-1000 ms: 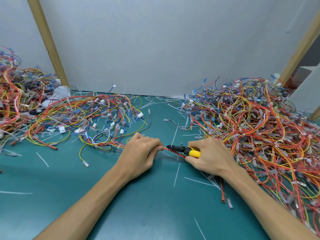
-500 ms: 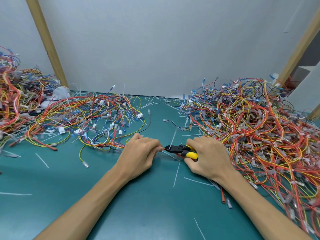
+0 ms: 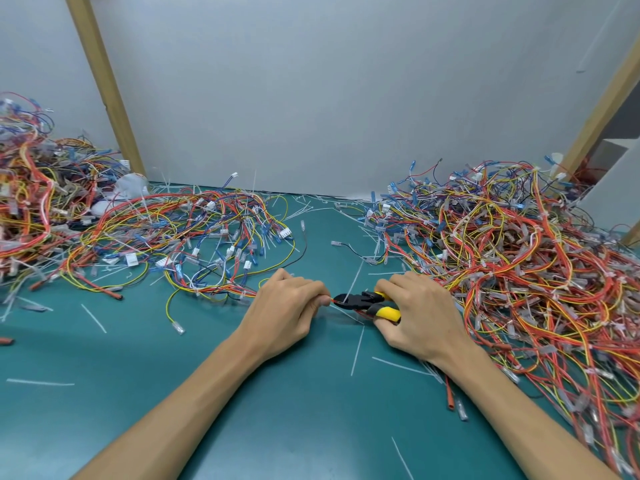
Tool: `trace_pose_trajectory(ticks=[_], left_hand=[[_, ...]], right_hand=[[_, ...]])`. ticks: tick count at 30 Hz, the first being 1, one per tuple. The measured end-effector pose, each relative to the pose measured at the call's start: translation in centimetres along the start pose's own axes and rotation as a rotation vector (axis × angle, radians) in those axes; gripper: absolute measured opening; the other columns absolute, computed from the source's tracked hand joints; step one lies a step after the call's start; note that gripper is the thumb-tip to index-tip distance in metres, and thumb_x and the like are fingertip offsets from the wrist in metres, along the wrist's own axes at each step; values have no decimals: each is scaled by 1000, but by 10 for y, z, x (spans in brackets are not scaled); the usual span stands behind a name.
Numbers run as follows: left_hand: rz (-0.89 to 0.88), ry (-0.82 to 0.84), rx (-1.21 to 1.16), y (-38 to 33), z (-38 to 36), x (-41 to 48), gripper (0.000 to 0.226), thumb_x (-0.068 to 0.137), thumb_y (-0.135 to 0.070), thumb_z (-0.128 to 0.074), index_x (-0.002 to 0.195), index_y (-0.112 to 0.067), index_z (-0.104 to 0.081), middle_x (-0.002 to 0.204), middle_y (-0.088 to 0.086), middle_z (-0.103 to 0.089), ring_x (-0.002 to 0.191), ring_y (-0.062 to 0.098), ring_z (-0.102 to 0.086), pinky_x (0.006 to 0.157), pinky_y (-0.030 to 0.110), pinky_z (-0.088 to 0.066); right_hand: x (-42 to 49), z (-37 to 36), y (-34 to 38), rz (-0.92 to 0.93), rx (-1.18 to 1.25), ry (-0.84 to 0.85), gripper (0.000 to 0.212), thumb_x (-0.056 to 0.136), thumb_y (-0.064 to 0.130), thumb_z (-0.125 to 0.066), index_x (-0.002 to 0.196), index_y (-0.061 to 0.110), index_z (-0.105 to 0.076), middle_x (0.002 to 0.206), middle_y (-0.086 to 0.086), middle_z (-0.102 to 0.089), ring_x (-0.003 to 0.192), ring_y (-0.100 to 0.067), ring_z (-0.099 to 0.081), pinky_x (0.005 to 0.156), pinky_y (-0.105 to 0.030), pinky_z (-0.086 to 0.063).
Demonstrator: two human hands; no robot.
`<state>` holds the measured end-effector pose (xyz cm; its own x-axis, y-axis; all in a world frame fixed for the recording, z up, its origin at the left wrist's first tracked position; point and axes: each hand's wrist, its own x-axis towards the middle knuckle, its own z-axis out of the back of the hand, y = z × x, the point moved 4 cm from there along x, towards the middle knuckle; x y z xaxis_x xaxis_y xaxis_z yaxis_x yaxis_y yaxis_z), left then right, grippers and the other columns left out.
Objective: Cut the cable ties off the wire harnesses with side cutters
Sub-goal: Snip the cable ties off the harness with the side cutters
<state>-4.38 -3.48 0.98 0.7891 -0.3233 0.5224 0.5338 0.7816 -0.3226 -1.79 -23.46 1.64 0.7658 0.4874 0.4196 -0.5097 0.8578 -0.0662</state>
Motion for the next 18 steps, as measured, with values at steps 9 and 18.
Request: trace_pose_trajectory(ticks=[9, 18], left_hand=[[23, 29, 1, 2, -2, 0, 18, 95, -21, -50, 85, -18, -65, 71, -9, -65, 66, 21, -54, 72, 34, -41], [43, 52, 4, 3, -3, 0, 23, 95, -26, -45, 85, -18, -65, 70, -8, -63, 67, 22, -55, 74, 35, -42]], right_hand=[[0, 1, 2, -27, -15, 15, 21, 62, 38, -62, 68, 22, -49, 56, 6, -45, 55, -19, -40, 52, -27, -25], [1, -1, 2, 5, -9, 6, 20, 61, 34, -60, 71, 20, -53, 59, 6, -48, 57, -21, -43, 53, -27, -26]])
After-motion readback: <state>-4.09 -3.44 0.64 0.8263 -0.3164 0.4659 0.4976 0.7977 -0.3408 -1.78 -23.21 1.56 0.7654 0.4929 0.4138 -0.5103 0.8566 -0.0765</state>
